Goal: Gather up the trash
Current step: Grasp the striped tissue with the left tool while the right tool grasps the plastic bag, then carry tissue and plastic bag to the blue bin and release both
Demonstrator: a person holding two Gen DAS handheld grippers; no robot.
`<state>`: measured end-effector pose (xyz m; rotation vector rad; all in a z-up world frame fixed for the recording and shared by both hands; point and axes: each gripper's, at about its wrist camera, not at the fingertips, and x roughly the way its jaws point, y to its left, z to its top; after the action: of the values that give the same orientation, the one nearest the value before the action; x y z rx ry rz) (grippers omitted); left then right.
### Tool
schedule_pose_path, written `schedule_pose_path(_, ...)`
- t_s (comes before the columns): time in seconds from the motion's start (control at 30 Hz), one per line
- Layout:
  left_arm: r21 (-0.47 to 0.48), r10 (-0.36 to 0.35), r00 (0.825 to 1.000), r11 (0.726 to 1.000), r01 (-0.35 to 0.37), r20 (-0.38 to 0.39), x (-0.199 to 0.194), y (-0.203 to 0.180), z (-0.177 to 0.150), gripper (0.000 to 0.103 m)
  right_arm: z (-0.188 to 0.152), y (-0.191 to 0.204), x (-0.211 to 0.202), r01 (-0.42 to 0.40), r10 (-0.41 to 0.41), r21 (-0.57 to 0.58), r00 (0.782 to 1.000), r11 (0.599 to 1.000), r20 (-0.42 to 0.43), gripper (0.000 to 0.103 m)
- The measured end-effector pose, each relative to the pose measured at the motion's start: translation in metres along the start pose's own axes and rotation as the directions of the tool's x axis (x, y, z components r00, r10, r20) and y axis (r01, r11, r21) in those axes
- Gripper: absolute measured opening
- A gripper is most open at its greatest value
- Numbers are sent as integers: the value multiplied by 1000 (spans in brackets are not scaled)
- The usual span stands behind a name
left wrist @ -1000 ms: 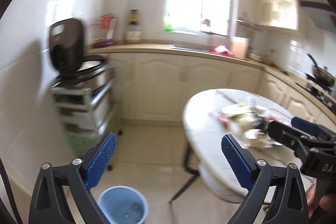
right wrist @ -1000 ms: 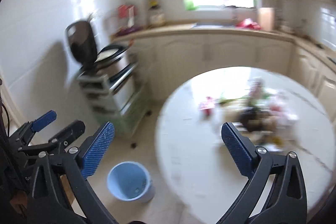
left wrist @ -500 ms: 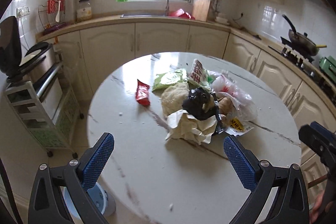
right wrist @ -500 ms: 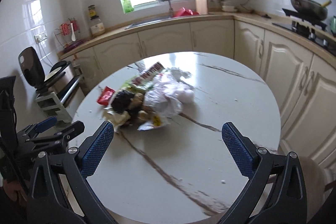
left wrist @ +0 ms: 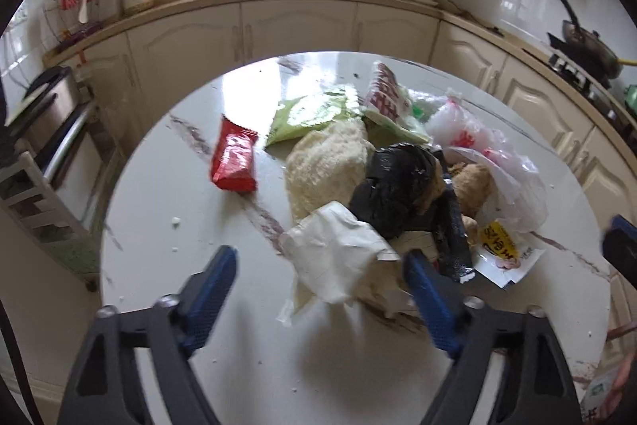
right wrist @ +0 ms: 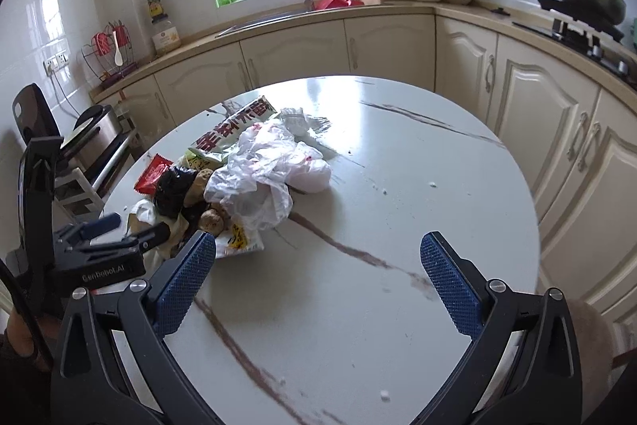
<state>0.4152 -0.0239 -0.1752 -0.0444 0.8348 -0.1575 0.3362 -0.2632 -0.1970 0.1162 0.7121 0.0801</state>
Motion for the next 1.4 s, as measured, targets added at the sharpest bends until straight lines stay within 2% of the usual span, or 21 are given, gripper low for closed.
schedule_pose_path(0.07,-4,-48,999,999,48,-6,2,4,0,58,7,0,14,-21,21,10,1000,1000,-17,103)
schedule_pose_path(0.1,3,-63,998,998,63,0,3,5,-1,44,11,0,20,-27,27,11,999,1000,-27,103)
schedule_pose_path(0.13,7,-70,998,998,70,3,1,7,-2,37,15,-1,27,-31,31,14,999,999,-38,103)
schedule_pose_path(0.23,10,-94,996,996,94,13,-8,15,-6,27,29,-4,46,-59,62,49,997,997,-55,103)
schedule_pose_path(0.4,-1,-161,986,987,161,36,-34,31,-15,27,51,-10,80,-108,119,123,989,986,-86,103)
schedule_pose_path(0.57,6,-162,986,987,162,30,-43,42,-23,27,64,-8,117,-146,169,145,973,979,-158,101)
schedule_pose_path(0.63,2,-164,986,987,164,25,-44,46,-26,27,65,-8,126,-161,185,143,967,977,-174,90)
schedule_pose_path(0.67,-4,-168,985,986,168,26,-45,47,-28,27,64,-9,131,-165,191,146,963,975,-190,78)
schedule_pose_path(0.73,-11,-181,983,983,182,33,-50,49,-30,27,62,-12,132,-190,217,153,959,970,-180,76)
schedule_pose_path(0.9,-6,-194,980,981,194,50,-67,45,-31,27,55,-25,113,-194,217,168,967,967,-132,67)
schedule_pose_path(1.17,9,-206,974,978,206,93,-105,38,-39,27,43,-61,56,-206,221,253,975,945,-32,66)
schedule_pose_path(1.3,14,-214,969,977,214,122,-130,38,-45,27,44,-54,16,-223,224,233,974,947,22,66)
schedule_pose_path(1.4,13,-212,965,977,213,152,-153,43,-53,27,45,-31,-16,-266,259,191,964,945,64,66)
